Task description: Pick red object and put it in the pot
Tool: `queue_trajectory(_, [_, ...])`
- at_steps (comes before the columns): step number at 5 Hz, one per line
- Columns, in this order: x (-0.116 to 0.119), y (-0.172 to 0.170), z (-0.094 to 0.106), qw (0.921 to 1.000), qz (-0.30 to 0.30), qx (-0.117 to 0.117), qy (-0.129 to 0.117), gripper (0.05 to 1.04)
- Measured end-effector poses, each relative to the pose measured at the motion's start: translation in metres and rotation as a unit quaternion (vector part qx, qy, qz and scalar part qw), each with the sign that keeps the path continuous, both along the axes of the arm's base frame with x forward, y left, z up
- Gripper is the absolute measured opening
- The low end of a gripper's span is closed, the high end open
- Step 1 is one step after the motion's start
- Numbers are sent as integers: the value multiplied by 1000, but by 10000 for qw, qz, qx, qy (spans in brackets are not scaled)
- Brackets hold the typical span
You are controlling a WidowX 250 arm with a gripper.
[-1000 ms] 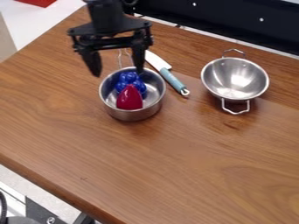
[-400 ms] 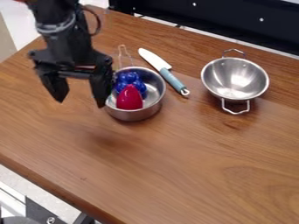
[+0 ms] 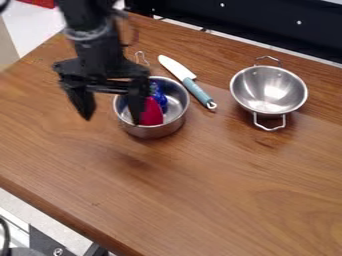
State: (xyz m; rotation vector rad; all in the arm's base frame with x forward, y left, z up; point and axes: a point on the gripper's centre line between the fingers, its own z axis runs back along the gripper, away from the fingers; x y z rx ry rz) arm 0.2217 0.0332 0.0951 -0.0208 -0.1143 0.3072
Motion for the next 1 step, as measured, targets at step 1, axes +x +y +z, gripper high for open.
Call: queue_trajectory(1, [12,-42,-2,9999,-11,-68,74,999])
